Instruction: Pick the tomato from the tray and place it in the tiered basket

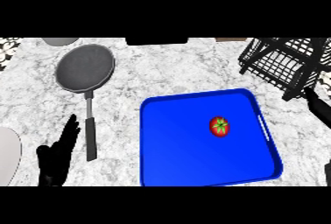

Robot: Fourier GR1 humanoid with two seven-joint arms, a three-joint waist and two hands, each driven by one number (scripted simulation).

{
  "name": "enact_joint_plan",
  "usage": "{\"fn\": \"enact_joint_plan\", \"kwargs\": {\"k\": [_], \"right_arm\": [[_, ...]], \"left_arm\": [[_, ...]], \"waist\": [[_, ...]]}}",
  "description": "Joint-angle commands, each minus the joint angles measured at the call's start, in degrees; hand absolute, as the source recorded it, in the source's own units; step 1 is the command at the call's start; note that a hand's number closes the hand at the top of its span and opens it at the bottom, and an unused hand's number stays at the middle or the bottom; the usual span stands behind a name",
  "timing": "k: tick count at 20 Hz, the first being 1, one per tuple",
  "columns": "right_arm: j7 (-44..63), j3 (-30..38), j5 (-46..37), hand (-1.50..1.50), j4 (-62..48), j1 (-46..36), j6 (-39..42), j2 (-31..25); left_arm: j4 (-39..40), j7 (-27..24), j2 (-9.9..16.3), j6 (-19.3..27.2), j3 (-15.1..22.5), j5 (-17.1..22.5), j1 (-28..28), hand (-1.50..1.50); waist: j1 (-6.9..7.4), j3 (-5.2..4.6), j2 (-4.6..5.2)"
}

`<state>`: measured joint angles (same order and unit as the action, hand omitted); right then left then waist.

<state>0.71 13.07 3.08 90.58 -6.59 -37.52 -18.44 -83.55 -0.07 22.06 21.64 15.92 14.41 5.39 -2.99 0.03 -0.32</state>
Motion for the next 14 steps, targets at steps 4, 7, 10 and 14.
{"fn": "enact_joint_plan", "kwargs": {"k": [4,7,10,14], "right_arm": [[6.7,-8.5,-7.0,-1.5,21.3,19.1,-2.8,4.6],[20.5,-14.2,-11.3,-1.5,20.2,18.6,2.5,-2.1],[28.6,-19.1,-15.8,-1.5,23.9,22.7,7.8,-7.1],[42.9,-21.4,-23.8,-1.5,28.6,21.0,13.5,-14.8]], "left_arm": [[1.5,-1.6,-2.9,1.0,1.0,-2.1,1.7,0.0],[2.6,-1.5,-3.9,0.8,2.5,-2.6,0.5,0.0],[2.3,-1.7,-4.1,1.0,2.7,-2.9,0.8,0.0],[3.1,-1.3,-4.6,1.3,2.6,-3.4,-0.9,0.0]], "waist": [[1.98,-0.11,0.04],[2.24,-0.38,0.28],[2.37,-0.56,0.26],[3.16,-0.71,0.53]]}}
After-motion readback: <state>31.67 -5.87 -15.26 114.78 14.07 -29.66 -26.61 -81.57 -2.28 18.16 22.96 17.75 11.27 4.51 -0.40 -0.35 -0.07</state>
